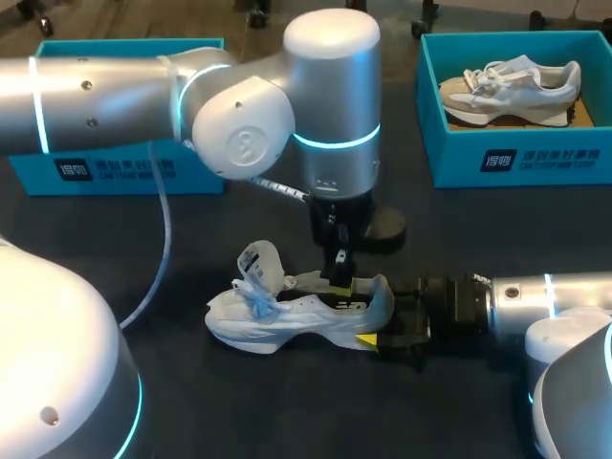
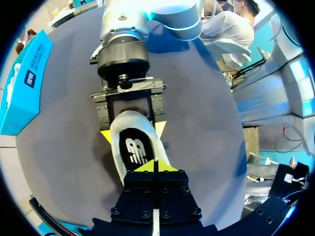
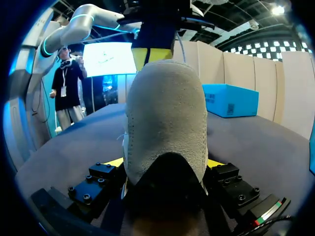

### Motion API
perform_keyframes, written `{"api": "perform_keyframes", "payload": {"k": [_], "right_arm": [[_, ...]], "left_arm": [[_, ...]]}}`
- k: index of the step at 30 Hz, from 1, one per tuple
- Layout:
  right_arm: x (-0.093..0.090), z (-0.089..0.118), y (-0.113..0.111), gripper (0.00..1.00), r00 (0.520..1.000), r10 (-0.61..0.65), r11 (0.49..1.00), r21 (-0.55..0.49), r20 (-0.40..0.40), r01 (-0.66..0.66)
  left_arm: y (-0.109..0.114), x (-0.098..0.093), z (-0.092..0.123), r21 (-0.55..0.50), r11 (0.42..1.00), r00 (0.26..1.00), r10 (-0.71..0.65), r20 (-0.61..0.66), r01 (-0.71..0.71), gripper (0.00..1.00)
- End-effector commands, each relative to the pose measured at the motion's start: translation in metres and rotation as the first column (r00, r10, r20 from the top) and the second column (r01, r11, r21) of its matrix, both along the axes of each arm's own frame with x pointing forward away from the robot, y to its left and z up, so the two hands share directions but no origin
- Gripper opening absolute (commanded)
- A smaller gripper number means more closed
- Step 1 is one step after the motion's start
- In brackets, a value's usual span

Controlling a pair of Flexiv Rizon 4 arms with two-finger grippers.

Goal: Take the shoe out of the shoebox, open the shoe tongue, remove and reinsert the insole, then place the shoe into the shoebox

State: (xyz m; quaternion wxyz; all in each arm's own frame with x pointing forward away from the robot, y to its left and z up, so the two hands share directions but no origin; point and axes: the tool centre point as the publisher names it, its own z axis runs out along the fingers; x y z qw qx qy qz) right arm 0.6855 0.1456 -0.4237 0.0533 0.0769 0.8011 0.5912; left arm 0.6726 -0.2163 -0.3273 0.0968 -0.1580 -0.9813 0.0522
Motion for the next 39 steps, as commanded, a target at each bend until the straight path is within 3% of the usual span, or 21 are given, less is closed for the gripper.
{"api": "perform_keyframes", "payload": {"k": [1,10,25,33,34,35,36,37,39], "right_arm": [[0.001,-0.003,0.003,0.00,1.000,-0.002,1.000,-0.004,0.001,0.002],[0.001,-0.003,0.003,0.00,1.000,-0.002,1.000,-0.004,0.001,0.002],[0.001,-0.003,0.003,0.00,1.000,-0.002,1.000,-0.004,0.001,0.002],[0.001,-0.003,0.003,0.00,1.000,-0.002,1.000,-0.004,0.001,0.002],[0.001,-0.003,0.003,0.00,1.000,-0.002,1.000,-0.004,0.001,0.002],[0.001,-0.003,0.003,0.00,1.000,-0.002,1.000,-0.004,0.001,0.002],[0.001,-0.003,0.003,0.00,1.000,-0.002,1.000,-0.004,0.001,0.002],[0.001,-0.003,0.003,0.00,1.000,-0.002,1.000,-0.004,0.001,0.002],[0.001,-0.003,0.003,0.00,1.000,-0.002,1.000,-0.004,0.001,0.002]], "left_arm": [[-0.010,0.008,-0.016,0.002,1.000,1.000,-0.005,-0.007,0.005,0.00],[-0.009,0.007,-0.035,0.076,0.997,0.999,-0.004,-0.047,0.007,0.00],[0.036,-0.014,-0.049,0.159,0.987,0.998,0.022,-0.058,-0.013,0.00],[0.046,-0.011,-0.056,0.184,0.983,0.997,0.039,-0.059,-0.028,0.00],[0.047,-0.012,-0.058,0.185,0.982,0.997,0.038,-0.062,-0.026,0.04],[0.048,-0.013,-0.060,0.186,0.982,0.997,0.036,-0.063,-0.024,0.31],[0.048,-0.014,-0.062,0.184,0.983,0.997,0.036,-0.061,-0.024,0.34],[0.049,-0.015,-0.063,0.178,0.984,0.997,0.035,-0.062,-0.024,0.45],[0.049,-0.015,-0.067,0.172,0.985,0.998,0.040,-0.053,-0.031,0.57]]}}
